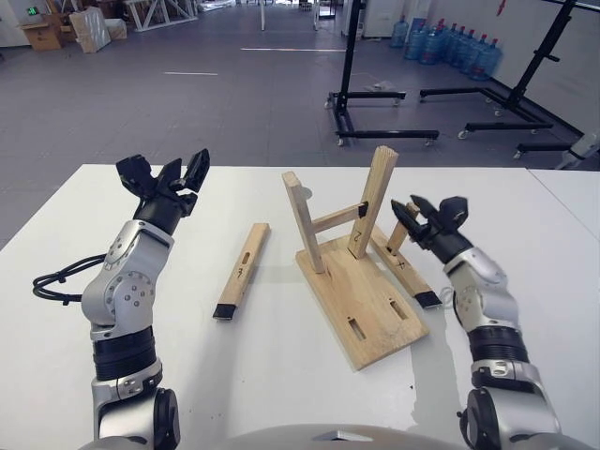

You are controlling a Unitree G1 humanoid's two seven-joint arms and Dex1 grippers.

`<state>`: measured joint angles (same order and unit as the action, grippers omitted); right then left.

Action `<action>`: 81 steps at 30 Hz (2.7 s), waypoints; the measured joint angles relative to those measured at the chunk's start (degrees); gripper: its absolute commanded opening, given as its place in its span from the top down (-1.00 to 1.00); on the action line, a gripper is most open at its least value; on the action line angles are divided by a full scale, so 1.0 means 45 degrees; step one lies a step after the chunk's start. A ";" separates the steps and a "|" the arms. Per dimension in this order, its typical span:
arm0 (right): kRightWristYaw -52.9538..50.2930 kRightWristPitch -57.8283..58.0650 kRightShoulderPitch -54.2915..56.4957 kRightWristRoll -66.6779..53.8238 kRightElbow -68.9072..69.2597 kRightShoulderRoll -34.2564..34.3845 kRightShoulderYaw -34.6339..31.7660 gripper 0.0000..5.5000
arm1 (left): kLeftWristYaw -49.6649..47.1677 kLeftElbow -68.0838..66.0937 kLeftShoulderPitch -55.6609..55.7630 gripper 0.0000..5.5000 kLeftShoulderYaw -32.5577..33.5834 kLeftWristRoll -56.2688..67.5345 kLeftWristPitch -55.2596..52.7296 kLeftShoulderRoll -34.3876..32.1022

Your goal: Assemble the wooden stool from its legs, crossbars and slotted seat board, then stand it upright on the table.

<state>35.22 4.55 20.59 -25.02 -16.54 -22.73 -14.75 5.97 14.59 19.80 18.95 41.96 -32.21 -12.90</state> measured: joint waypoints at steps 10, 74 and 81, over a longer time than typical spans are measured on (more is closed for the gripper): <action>-0.6093 0.5394 0.3457 -0.0948 0.4262 0.0070 -0.0488 0.01 | -0.0010 -0.0092 0.0013 -0.32 0.0086 -0.0036 0.0008 -0.0002; -0.0490 0.8793 -0.2795 0.1224 0.4144 -0.2962 0.2796 -0.51 | -0.0355 0.4243 -0.6949 -0.72 -0.1830 -0.2172 -0.1796 -0.0539; -0.0556 0.8323 -0.2632 0.1821 0.3021 -0.2641 0.3088 -0.51 | -0.0414 0.4203 -0.6818 -0.72 -0.2021 -0.2335 -0.1794 -0.0208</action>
<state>32.72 42.00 8.74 -16.82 -2.95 -34.62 -0.85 4.10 33.50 -10.88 9.85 31.45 -40.28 -13.83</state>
